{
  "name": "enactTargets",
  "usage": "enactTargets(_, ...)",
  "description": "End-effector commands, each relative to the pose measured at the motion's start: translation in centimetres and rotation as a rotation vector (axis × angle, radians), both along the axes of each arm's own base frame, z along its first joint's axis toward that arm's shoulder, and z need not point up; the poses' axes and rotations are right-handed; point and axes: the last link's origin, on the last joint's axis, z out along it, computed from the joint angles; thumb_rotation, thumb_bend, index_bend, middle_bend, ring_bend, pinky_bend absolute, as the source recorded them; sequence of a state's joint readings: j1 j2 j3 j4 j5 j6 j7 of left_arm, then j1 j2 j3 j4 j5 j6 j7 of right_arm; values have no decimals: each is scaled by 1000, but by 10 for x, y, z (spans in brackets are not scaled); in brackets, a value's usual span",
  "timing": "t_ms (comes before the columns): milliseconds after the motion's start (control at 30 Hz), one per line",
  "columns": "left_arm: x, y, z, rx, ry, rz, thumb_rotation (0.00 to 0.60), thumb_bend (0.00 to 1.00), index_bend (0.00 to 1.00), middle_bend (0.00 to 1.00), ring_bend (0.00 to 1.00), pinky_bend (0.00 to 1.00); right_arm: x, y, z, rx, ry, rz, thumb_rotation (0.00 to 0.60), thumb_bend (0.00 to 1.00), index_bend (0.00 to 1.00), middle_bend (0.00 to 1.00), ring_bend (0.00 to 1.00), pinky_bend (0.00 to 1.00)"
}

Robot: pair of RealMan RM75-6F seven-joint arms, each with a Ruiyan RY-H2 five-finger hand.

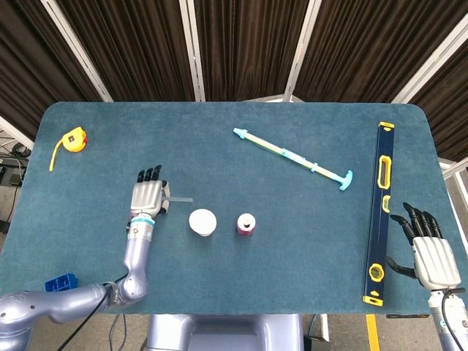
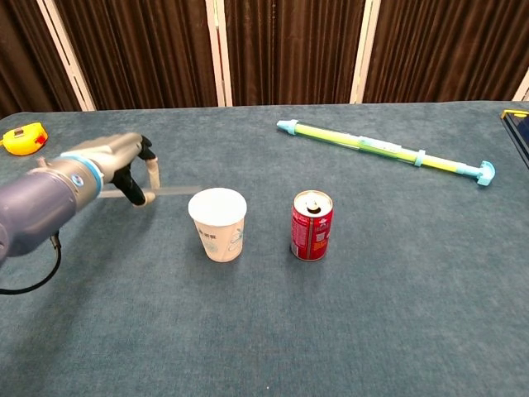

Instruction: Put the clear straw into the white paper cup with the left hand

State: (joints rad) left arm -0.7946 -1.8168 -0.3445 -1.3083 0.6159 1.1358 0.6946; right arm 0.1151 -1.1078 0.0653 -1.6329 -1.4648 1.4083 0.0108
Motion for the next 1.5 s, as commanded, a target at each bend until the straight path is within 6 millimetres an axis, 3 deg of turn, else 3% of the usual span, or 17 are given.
enactTargets(33,5,0,24,50,-106,-7,600,432,533,0,0,0,0,0,0,-1,1,-1,600,180,162,0,0,0)
enactTargets(367,35,-25,80,73,-555,-19,600,431,533,0,0,0,1,0,-1,-9,19,0,600,181,163,0,0,0)
enactTargets(600,63,-52,104,-64,-1022,34,600,433,535,0,0,0,1,0,-2,-13,28,-3,600,180,163,0,0,0)
enactTargets(933,69,-63,90,-228,-1226,72,600,434,543,0,0,0,1,-1,-1,-13,27,-4,600,181,163,0,0,0)
enactTargets(1500,50,-59,56,-296,-1244,81,600,433,546,0,0,0,0,-1,-1,-12,27,-3,600,181,163,0,0,0)
